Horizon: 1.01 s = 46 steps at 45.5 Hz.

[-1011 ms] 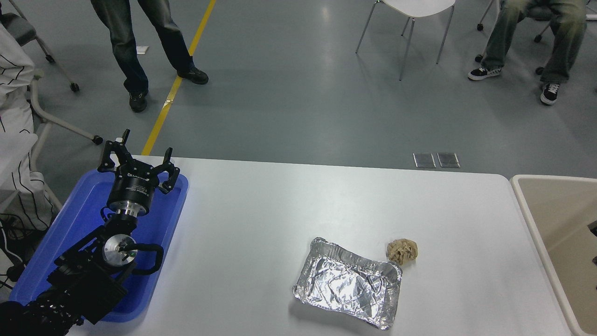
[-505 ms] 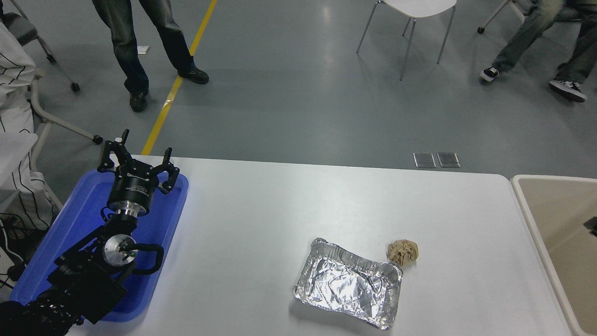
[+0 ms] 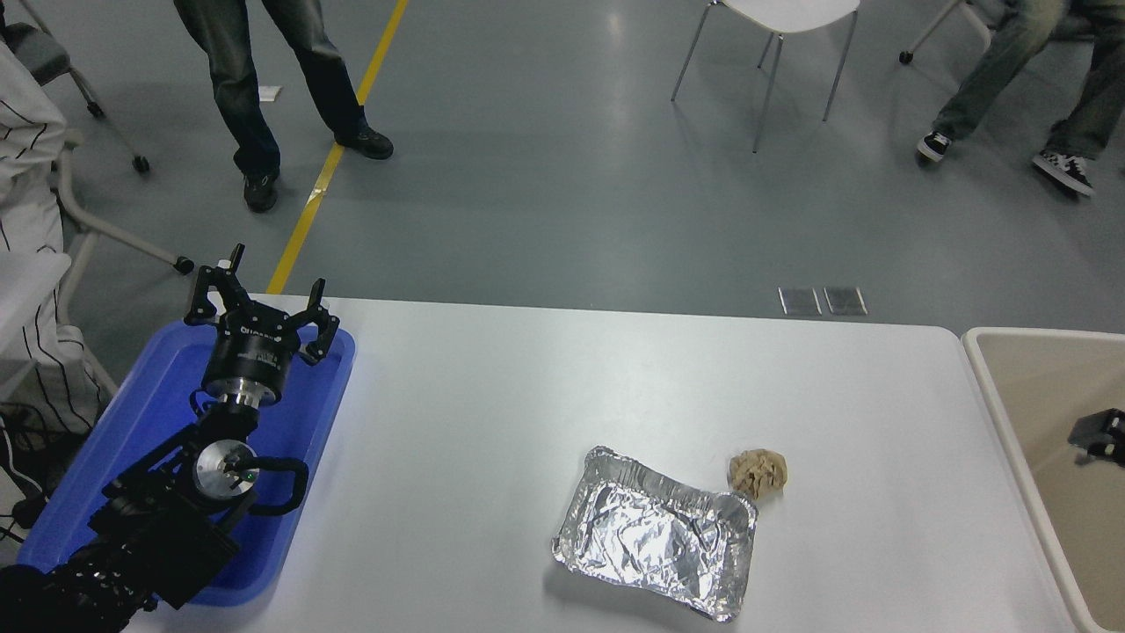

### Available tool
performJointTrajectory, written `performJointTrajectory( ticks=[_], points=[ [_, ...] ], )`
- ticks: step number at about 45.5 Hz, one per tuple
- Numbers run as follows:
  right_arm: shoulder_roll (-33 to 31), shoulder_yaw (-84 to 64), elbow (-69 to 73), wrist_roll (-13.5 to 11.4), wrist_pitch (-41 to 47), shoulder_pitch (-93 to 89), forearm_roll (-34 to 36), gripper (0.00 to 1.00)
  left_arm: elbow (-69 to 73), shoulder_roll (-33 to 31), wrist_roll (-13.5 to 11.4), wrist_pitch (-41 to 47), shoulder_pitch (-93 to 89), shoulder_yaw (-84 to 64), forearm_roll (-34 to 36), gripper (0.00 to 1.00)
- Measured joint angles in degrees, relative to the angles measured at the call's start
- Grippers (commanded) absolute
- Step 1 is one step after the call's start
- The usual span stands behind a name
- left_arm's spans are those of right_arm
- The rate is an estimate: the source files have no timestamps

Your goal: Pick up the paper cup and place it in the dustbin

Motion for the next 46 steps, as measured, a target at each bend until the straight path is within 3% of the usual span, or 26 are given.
performJointTrajectory(
  ticks=[14,46],
  points=[
    [5.6,-7.1,8.0,0.0,12.7,16.5,-1.2,1.0,0.0,0.0,0.0,0.0,0.0,0.0,0.0,1.0],
    [22.1,0.0,15.0,0.3,16.4,28.8,-0.6,1.0,0.1,0.0,0.0,0.0,0.1,0.1,0.0,1.0]
  ],
)
